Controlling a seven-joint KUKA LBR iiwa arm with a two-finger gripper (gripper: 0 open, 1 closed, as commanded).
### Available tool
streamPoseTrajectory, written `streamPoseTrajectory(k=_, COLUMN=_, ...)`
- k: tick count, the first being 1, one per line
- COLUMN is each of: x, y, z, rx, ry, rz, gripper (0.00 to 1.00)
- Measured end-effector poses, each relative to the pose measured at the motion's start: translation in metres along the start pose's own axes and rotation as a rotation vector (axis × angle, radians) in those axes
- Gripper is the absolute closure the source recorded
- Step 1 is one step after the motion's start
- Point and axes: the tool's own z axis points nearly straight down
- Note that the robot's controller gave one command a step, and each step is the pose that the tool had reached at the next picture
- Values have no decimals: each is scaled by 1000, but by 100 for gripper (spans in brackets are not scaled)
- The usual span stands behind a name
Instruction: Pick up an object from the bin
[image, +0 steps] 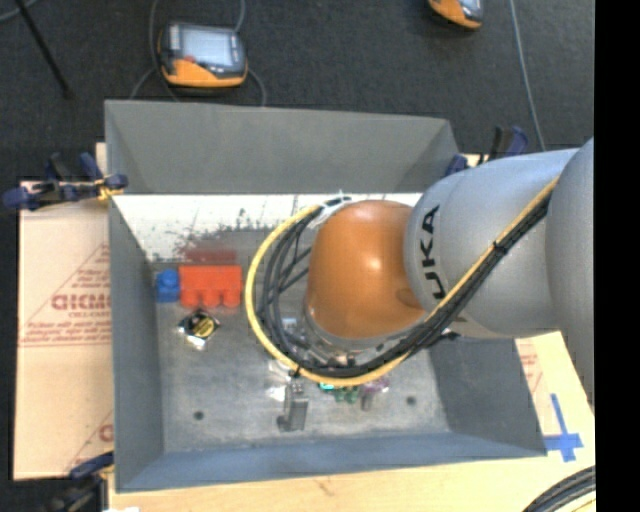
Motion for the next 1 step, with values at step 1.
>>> streamPoseTrajectory(k=1, x=-23, y=-49, z=96, rx=1, ry=-12, rz=-94, gripper=0)
